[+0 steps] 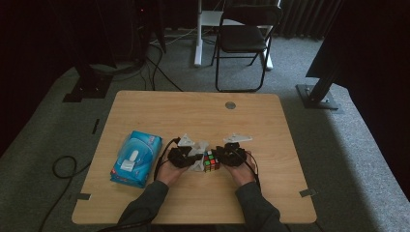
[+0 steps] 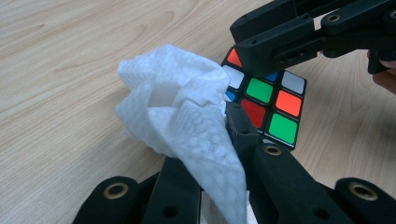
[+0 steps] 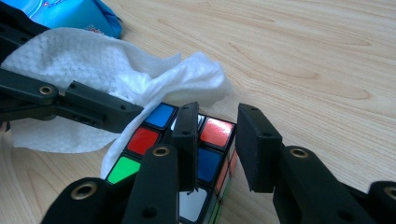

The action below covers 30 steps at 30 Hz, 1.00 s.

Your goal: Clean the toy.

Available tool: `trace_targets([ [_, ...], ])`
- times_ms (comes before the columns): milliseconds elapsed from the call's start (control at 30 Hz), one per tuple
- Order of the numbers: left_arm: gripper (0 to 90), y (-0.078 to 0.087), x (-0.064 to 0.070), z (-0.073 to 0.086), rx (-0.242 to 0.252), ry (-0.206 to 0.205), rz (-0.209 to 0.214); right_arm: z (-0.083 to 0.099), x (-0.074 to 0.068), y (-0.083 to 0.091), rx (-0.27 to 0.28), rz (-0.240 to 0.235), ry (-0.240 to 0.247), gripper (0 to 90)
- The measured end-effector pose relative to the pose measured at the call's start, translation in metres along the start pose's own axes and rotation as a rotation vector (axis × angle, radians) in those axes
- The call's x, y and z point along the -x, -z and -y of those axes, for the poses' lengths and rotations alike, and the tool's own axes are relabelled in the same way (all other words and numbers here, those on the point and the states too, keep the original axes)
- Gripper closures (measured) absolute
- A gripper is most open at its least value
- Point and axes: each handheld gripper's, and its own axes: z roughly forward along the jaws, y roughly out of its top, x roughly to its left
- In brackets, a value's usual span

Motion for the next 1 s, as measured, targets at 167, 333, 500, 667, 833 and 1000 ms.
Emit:
trace_targets([
  [167,85.1,0.0,0.0,0.0,-0.005,-0.006,-0.003,0.0,0.0,0.0,0.001,-0.001,0.0,70.0],
  [333,85.0,0.0,0.002,0.002,-0.005,-0.007,-0.011,0.0,0.0,0.0,0.001,-0.001,0.0,70.0],
  [500,85.2,0.0,0.003,0.004,-0.013,-0.005,-0.014,0.0,0.0,0.0,0.001,-0.001,0.0,70.0],
  [667,85.2,-0.002,0.002,0.006,-0.028,0.0,-0.013,0.0,0.0,0.0,0.001,-0.001,0.0,70.0],
  [833,85.3,-0.005,0.001,0.009,-0.039,0.004,-0.014,0.0,0.0,0.0,0.001,0.0,-0.001,70.1],
  [1000,85.3,-0.008,0.001,0.011,-0.047,0.009,-0.013,0.0,0.0,0.0,0.001,0.001,-0.001,70.1],
])
